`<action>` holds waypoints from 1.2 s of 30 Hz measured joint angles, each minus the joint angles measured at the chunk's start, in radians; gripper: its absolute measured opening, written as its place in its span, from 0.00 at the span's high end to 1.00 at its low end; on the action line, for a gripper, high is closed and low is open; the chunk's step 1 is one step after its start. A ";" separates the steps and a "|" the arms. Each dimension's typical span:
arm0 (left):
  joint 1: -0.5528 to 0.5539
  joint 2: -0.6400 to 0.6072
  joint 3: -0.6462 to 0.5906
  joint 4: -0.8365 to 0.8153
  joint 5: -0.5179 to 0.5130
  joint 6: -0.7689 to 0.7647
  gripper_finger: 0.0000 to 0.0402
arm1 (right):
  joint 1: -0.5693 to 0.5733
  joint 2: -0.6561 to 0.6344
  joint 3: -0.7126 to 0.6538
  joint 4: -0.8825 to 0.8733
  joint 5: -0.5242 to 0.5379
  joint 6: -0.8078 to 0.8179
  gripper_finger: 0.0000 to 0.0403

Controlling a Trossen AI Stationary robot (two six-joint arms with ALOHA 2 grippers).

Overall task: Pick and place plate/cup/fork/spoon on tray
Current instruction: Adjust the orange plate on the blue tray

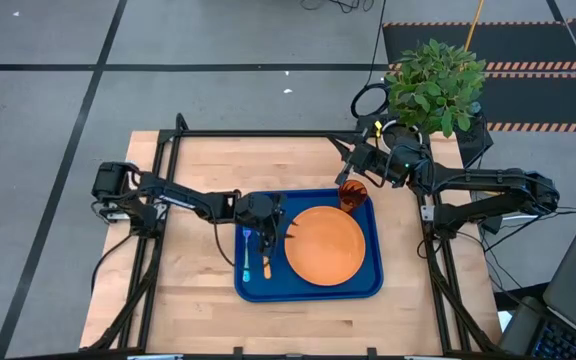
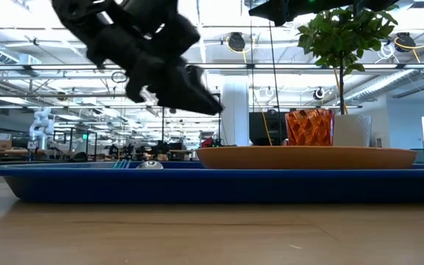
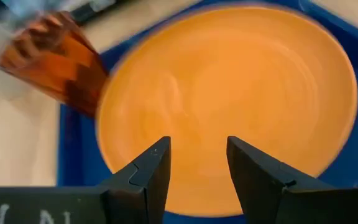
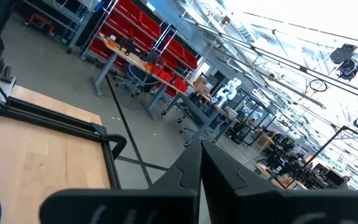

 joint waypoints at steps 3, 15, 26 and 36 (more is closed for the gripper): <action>0.000 0.054 0.070 -0.087 0.000 0.017 0.60 | 0.000 0.000 0.000 -0.001 0.000 0.000 1.00; 0.000 0.221 0.235 -0.297 -0.028 0.030 0.60 | 0.000 0.000 0.000 -0.015 0.000 0.000 1.00; 0.000 0.216 0.236 -0.409 -0.030 0.018 0.60 | 0.000 0.000 0.000 -0.017 0.000 0.000 1.00; 0.000 0.216 0.235 -0.447 -0.030 0.015 0.60 | 0.000 0.000 0.000 -0.016 0.001 0.000 1.00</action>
